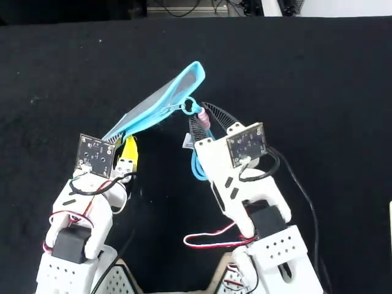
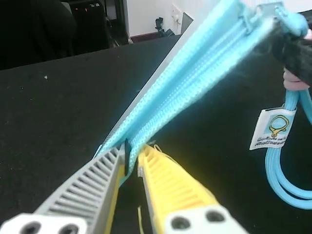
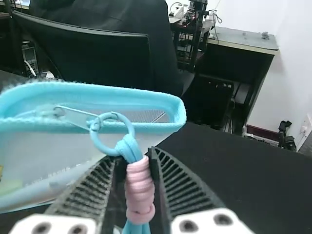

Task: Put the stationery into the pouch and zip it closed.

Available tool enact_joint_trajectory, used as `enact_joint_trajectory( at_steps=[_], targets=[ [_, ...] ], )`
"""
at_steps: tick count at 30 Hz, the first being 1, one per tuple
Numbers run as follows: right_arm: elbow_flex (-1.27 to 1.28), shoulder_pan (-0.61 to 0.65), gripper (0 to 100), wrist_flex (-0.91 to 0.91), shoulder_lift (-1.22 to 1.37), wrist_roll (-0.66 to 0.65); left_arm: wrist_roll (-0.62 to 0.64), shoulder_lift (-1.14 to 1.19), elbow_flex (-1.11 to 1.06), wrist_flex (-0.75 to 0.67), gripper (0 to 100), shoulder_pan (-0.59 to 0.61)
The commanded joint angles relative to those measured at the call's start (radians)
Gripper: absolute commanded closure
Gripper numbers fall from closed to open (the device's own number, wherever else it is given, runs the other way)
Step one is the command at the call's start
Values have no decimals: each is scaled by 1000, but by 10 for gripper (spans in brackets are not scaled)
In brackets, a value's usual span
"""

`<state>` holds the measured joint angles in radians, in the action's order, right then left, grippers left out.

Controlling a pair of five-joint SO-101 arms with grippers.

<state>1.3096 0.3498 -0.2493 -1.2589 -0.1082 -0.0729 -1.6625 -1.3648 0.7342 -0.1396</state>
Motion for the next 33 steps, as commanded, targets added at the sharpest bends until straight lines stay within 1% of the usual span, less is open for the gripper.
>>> enact_joint_trajectory(
  at_steps=[1,10,15,33],
  targets=[
    [-51,0,988,-9,8,12,8,6,10,-12,970,33],
    [-51,0,988,-12,18,12,8,6,10,-12,970,33],
    [-61,3,988,-57,10,12,5,6,10,-12,970,33],
    [-62,5,988,-57,13,12,3,6,12,-11,966,24]
  ],
)
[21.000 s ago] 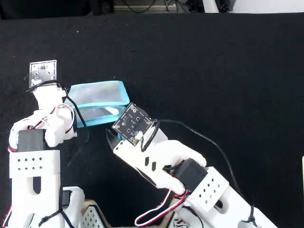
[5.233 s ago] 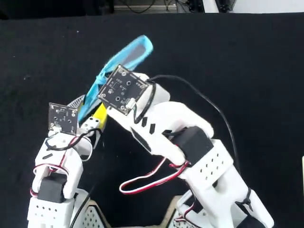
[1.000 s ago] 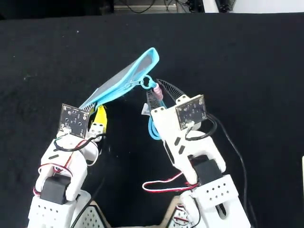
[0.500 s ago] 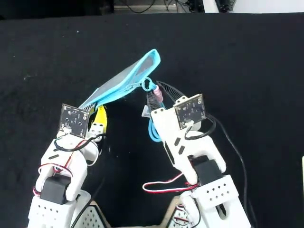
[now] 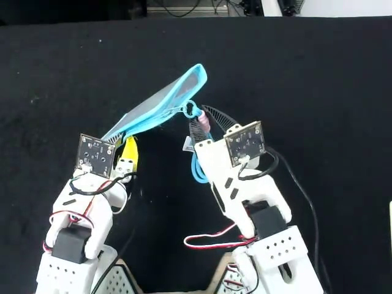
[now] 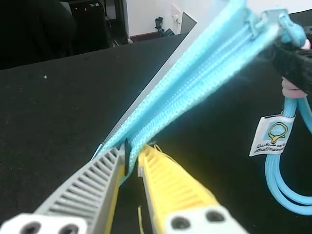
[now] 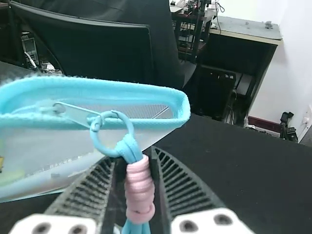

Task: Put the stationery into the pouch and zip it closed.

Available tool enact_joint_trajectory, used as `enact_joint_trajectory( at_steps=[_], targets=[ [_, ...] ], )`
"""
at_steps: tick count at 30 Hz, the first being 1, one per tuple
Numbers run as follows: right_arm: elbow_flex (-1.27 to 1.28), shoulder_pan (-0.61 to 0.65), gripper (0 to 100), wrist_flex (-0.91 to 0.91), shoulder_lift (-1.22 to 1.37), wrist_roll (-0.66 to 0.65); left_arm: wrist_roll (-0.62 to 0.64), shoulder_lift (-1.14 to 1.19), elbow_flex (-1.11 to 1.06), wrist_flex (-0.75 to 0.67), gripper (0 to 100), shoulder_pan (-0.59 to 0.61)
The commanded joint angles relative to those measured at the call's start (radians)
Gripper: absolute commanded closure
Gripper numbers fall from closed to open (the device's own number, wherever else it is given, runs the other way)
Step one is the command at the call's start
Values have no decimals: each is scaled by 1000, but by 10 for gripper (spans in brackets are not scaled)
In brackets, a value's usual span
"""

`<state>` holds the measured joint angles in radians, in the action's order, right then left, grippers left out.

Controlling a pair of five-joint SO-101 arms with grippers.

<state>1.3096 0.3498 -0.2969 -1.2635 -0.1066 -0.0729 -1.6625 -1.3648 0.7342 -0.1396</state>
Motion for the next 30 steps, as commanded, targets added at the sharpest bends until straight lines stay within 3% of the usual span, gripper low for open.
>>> enact_joint_trajectory(
  at_steps=[1,7,13,22,30],
  targets=[
    [-62,5,988,-9,18,11,3,6,13,-11,966,24],
    [-62,8,988,-9,21,11,0,6,67,80,966,-25],
    [-53,104,988,-11,21,5,-81,6,59,94,966,-79],
    [-42,121,988,-11,15,3,-89,6,59,95,966,-77],
    [-42,123,988,-11,16,3,-83,6,65,95,904,-70]
  ],
)
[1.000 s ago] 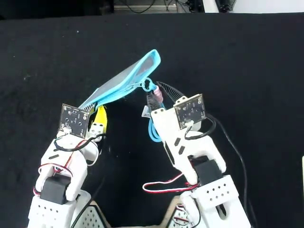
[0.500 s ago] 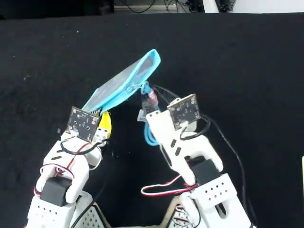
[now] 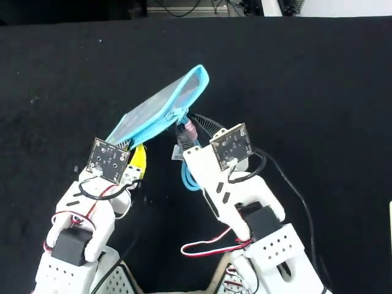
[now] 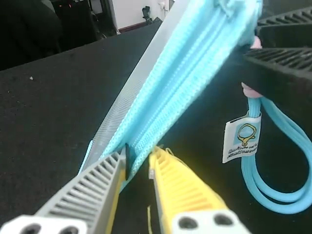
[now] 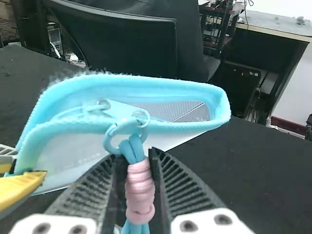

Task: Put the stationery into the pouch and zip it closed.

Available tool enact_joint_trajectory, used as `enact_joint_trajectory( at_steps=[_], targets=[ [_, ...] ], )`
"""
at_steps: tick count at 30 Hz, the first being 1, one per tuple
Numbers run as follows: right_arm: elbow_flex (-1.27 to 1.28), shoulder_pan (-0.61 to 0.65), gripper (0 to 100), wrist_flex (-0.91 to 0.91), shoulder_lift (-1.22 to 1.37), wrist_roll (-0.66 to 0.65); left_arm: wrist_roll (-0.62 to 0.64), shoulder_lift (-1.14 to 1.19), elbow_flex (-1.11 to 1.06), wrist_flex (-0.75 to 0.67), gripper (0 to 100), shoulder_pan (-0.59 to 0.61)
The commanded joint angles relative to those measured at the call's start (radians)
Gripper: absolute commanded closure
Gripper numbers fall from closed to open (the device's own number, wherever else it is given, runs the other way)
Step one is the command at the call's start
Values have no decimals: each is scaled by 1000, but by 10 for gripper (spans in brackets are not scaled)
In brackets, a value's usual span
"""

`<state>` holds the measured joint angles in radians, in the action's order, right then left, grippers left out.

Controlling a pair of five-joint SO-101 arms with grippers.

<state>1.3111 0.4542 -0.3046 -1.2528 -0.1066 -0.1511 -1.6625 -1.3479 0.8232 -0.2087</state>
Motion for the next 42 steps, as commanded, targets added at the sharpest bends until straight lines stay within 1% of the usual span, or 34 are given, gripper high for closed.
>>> enact_joint_trajectory(
  at_steps=[1,8,11,15,18,23,27,36,38,39,42],
  targets=[
    [-44,18,988,-3,7,3,-5,6,51,5,905,-4],
    [-44,18,988,-3,7,3,-3,6,84,-26,902,-10],
    [-44,18,988,-3,7,3,12,14,81,-80,902,-13],
    [-44,18,988,-3,7,3,75,12,81,-152,902,-64],
    [-44,18,988,-3,7,3,74,17,58,-226,902,-73],
    [-44,18,988,-3,7,3,72,17,-41,-365,902,-76],
    [-44,18,988,-3,8,3,72,17,-79,-433,902,-79],
    [-44,18,988,-3,10,3,72,8,-145,-430,909,-79],
    [-44,18,988,-3,10,3,72,8,-148,-425,949,-76],
    [-44,18,988,-3,10,3,72,8,-143,-410,970,-73],
    [-44,18,988,-3,10,3,72,6,-124,-322,970,-71]
  ],
)
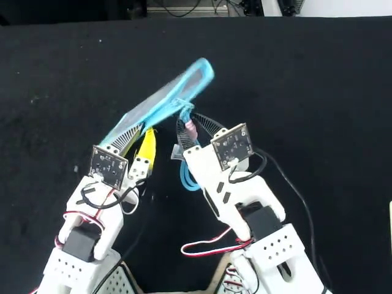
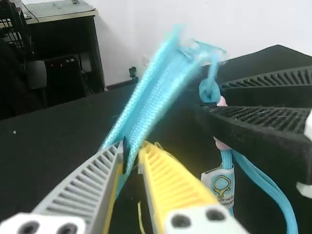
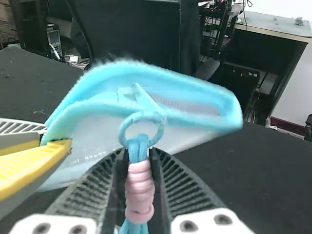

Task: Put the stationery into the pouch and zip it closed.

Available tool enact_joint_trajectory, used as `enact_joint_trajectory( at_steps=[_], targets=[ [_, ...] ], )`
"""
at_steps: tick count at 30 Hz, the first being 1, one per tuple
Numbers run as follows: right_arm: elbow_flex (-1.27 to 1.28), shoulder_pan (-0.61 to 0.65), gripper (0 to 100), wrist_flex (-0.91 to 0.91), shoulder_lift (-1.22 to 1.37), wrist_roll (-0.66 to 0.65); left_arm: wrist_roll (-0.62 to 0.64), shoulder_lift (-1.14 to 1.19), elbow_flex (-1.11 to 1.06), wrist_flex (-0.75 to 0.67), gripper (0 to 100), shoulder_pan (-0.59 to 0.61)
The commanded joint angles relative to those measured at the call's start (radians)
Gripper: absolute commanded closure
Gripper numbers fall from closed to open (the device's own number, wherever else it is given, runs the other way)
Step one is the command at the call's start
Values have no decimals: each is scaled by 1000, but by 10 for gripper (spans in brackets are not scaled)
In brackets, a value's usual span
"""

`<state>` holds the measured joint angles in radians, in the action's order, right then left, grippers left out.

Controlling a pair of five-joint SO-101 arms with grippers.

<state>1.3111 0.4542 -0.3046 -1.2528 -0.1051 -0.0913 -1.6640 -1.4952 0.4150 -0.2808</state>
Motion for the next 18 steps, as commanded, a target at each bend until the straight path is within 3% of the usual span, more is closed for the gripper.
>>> enact_joint_trajectory(
  at_steps=[1,9,18],
  targets=[
    [-44,18,988,-3,10,2,12,8,33,121,971,1],
    [-44,25,988,-3,5,2,17,8,177,399,970,1],
    [-51,180,988,-66,2,0,11,8,216,681,970,1]
  ],
)
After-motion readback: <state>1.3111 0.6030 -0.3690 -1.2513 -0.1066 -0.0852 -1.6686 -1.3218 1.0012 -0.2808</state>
